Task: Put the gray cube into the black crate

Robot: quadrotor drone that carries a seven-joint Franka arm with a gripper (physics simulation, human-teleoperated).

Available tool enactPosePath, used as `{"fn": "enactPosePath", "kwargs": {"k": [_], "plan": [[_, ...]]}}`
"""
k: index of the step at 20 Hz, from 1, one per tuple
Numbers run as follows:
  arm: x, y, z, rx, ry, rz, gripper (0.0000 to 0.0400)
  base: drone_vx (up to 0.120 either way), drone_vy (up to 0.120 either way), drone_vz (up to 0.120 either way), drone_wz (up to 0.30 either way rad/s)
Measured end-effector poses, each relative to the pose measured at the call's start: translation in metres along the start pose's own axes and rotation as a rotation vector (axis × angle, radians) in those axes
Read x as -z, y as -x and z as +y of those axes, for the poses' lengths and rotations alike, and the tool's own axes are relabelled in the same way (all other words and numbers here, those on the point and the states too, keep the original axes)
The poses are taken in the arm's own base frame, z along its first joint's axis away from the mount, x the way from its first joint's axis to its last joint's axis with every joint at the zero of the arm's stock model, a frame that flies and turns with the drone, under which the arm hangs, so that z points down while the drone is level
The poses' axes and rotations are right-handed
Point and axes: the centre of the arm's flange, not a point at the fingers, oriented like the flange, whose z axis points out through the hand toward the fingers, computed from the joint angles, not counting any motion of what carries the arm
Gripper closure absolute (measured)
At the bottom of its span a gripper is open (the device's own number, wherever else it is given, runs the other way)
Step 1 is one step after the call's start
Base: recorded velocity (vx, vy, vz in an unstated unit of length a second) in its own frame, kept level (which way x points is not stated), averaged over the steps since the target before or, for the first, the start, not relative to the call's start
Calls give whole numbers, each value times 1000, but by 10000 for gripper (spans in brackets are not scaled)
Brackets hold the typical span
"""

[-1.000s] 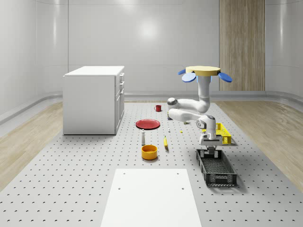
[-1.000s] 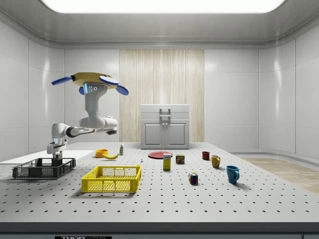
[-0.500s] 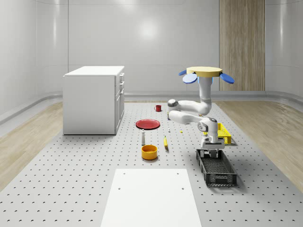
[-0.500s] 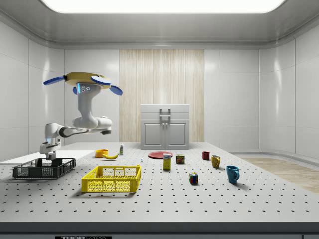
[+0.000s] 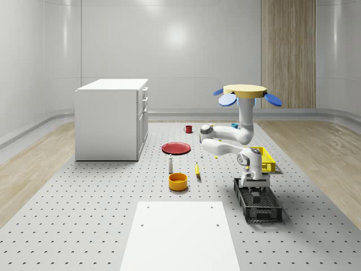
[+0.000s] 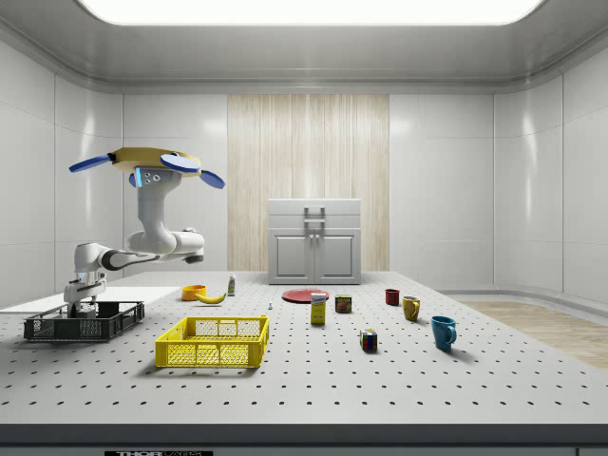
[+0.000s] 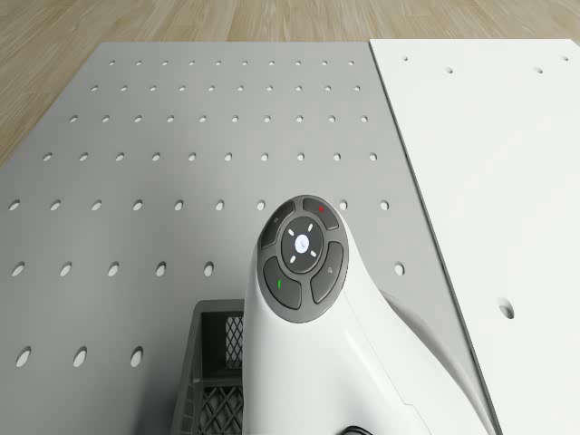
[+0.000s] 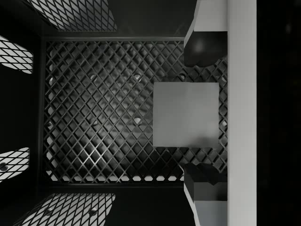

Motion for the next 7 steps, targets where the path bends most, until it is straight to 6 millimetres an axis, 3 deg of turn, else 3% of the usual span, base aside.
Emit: {"fn": "enactPosePath", "kwargs": {"k": [3,7], "plan": [[0,0,0,0,0,0,33,0,0,0,0],[0,0,0,0,0,0,12,0,0,0,0]]}}
